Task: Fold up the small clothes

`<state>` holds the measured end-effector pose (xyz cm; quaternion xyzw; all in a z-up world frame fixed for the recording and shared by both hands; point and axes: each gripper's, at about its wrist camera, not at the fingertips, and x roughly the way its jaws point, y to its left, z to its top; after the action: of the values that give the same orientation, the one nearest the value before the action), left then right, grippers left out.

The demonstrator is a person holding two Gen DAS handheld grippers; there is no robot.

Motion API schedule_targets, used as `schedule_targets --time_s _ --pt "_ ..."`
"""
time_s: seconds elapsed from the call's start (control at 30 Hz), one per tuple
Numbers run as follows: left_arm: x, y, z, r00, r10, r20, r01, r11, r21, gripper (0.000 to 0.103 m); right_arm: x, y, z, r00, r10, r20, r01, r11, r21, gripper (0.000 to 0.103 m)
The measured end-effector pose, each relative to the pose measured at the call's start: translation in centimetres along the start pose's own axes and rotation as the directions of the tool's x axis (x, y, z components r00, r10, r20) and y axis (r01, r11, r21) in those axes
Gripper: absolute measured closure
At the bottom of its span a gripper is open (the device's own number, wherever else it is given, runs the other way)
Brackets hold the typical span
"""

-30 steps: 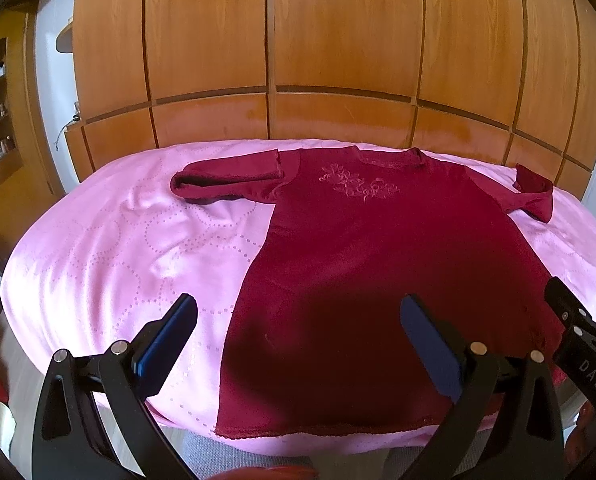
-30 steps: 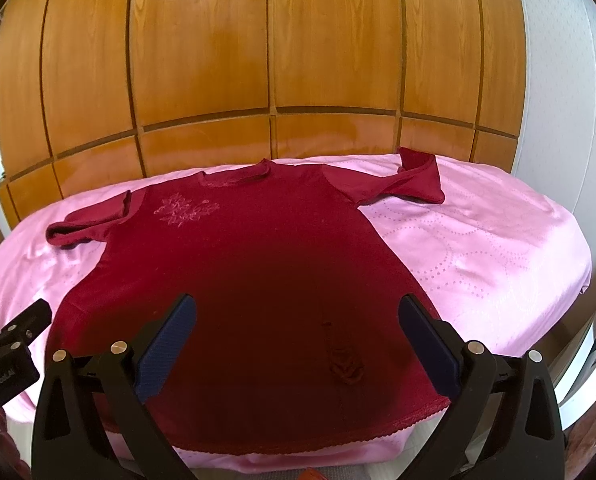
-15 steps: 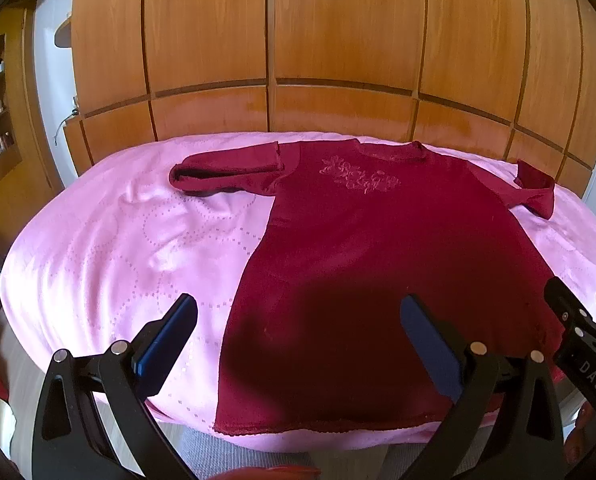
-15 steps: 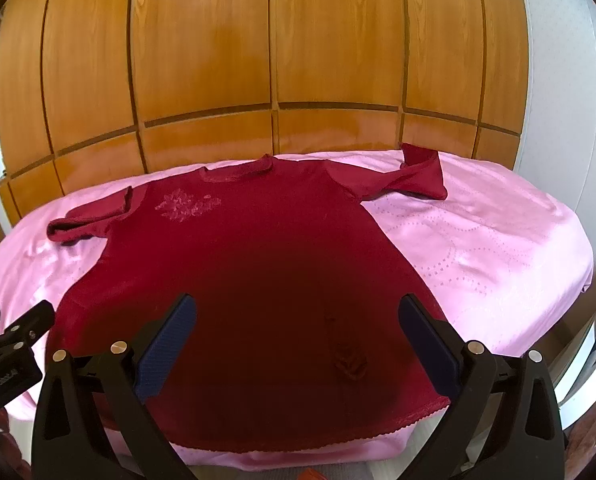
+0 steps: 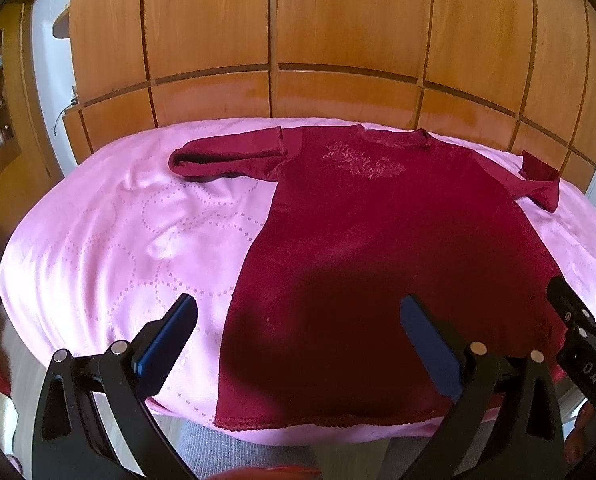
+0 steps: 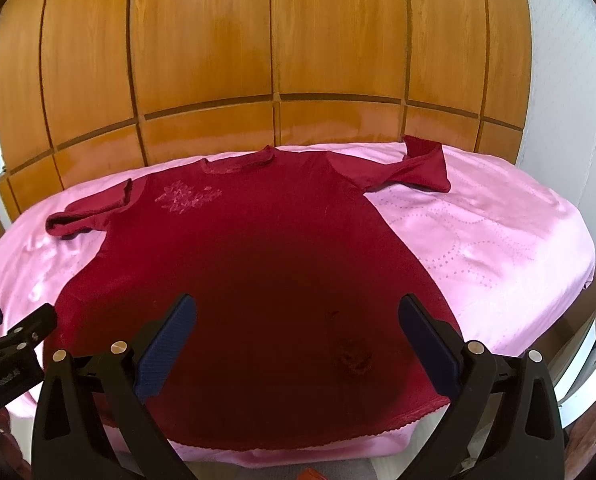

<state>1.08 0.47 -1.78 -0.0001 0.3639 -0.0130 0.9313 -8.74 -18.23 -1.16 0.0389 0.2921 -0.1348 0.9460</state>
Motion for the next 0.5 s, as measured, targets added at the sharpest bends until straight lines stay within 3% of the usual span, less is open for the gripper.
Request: schedule_targets --time_s 0.5 --pt "1.3 0.0 -0.2 0.998 0.035 -0.057 -0.033 0.999 0.02 0.002 0.2 0.0 0.2 1.0 -0.008 0.001 0.008 1.0 -0.004 0.003"
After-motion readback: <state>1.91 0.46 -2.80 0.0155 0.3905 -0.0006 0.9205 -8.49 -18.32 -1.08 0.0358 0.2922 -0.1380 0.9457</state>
